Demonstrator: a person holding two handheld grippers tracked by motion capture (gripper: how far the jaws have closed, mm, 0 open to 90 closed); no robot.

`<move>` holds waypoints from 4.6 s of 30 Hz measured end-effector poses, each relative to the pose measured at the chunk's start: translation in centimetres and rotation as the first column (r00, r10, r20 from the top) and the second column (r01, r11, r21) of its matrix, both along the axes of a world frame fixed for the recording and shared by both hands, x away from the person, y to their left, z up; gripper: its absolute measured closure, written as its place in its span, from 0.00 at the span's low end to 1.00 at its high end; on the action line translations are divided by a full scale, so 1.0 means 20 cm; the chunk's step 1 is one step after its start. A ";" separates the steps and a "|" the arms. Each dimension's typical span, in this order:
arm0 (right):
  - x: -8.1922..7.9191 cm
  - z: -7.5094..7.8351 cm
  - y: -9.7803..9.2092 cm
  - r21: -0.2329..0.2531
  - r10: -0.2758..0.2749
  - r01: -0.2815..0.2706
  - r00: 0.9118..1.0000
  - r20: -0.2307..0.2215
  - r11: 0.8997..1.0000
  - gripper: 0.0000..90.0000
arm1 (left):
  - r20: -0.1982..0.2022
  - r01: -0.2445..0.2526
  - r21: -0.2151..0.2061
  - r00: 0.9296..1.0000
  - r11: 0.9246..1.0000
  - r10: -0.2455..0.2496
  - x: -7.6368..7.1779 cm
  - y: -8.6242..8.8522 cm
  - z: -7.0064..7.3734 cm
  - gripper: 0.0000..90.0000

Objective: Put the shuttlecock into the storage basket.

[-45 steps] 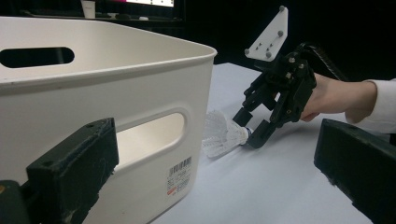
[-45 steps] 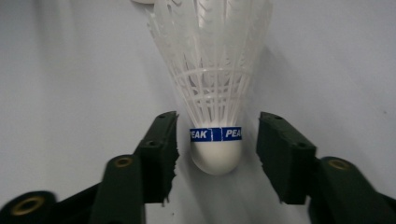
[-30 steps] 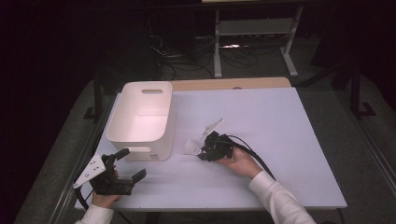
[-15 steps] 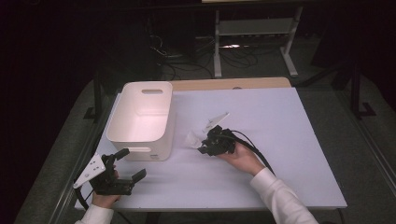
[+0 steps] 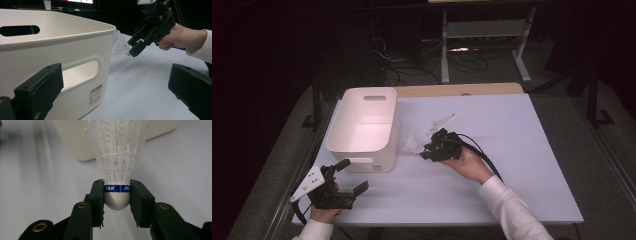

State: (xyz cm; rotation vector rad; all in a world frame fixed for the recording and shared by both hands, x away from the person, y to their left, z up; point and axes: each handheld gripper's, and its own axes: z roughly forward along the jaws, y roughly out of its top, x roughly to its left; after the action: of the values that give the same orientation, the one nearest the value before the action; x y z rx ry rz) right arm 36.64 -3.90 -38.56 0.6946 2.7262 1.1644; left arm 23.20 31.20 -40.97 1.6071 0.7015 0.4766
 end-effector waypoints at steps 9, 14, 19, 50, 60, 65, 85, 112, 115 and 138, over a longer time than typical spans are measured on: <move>0.00 0.06 0.02 0.029 0.006 -0.006 1.000 0.011 1.000 0.71 | 0.000 0.000 0.000 1.000 1.000 0.000 0.00 0.00 0.00 0.00; 0.01 0.10 0.04 0.055 0.008 -0.009 1.000 0.022 0.998 0.71 | 0.000 0.001 0.002 1.000 1.000 -0.001 0.00 0.00 0.00 0.00; 0.01 0.14 0.05 0.075 0.002 -0.004 1.000 0.026 0.997 0.71 | -0.001 0.000 0.000 1.000 1.000 0.000 0.00 0.00 0.00 0.00; 0.03 0.29 0.08 0.166 -0.031 0.022 0.998 0.055 0.986 0.71 | -0.001 -0.001 -0.002 1.000 1.000 0.001 0.00 0.00 0.00 0.00; 0.04 0.33 0.12 0.187 -0.021 0.008 0.997 0.069 0.982 0.71 | -0.003 -0.003 -0.024 1.000 1.000 0.003 0.00 -0.01 0.00 0.00; 0.05 0.35 0.15 0.175 -0.003 -0.014 0.995 0.100 0.984 0.71 | -0.004 -0.001 -0.004 1.000 1.000 0.001 0.00 0.00 0.00 0.00; 0.08 0.44 0.23 0.153 0.024 -0.040 0.994 0.106 0.987 0.71 | 0.000 0.005 0.004 1.000 1.000 -0.005 0.00 0.00 0.00 0.00; 0.13 0.48 0.40 0.124 0.073 -0.085 0.992 0.099 0.989 0.71 | -0.002 0.003 -0.003 1.000 1.000 -0.003 0.00 0.00 0.00 0.00; 0.13 0.48 0.41 0.128 0.071 -0.083 0.993 0.095 0.988 0.71 | 0.000 0.004 -0.001 1.000 1.000 -0.004 0.00 0.00 0.00 0.00; 0.16 0.47 0.54 0.107 0.110 -0.120 0.989 0.095 0.987 0.71 | -0.011 0.001 -0.008 1.000 1.000 -0.001 0.00 0.00 0.00 0.00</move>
State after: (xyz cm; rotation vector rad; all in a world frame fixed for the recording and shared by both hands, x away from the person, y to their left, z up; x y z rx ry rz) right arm 39.86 6.90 -29.15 0.4893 2.6752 1.3489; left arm 23.17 31.23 -40.98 1.6035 0.7097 0.4641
